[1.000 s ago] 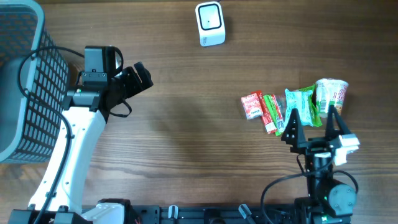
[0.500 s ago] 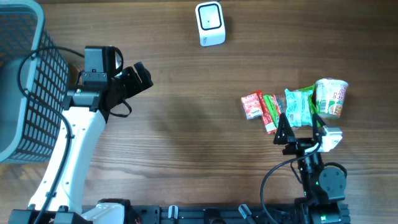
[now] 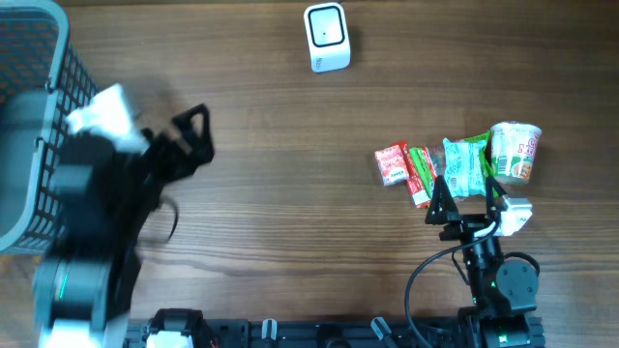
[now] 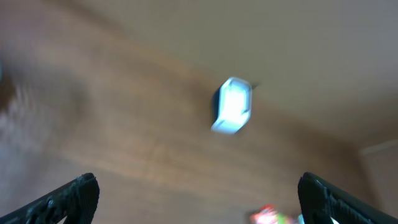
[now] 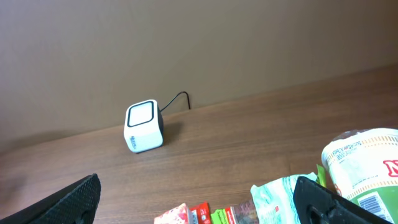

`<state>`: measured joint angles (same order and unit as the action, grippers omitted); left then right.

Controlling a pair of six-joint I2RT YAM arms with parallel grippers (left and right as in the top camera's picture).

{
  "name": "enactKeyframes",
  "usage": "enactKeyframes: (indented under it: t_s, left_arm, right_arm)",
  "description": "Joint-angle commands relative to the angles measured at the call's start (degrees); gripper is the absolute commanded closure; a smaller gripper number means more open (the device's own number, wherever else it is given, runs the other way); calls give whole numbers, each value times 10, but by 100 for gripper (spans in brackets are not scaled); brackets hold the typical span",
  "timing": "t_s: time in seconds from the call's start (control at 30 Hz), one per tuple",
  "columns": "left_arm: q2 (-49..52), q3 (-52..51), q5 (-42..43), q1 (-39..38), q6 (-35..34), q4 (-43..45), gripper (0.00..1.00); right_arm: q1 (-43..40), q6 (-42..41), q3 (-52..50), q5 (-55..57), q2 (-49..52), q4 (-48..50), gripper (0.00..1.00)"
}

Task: Scan the item barcode

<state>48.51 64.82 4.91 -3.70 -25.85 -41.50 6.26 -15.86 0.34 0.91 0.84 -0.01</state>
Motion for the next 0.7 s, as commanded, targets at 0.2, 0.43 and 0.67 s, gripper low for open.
enactKeyframes:
  t_s: [0.2, 0.43, 0.67]
  left_arm:
    - [-339, -1, -21, 8, 1, -175, 0]
    - [-482, -120, -20, 10, 1, -127, 0]
    - [-483, -439, -9, 10, 1, 504, 0]
  right_arm:
    - [-3, -9, 0, -10, 0, 4, 0]
    - [-3, -9, 0, -10, 0, 4, 0]
    - [-3, -8, 0, -10, 0, 4, 0]
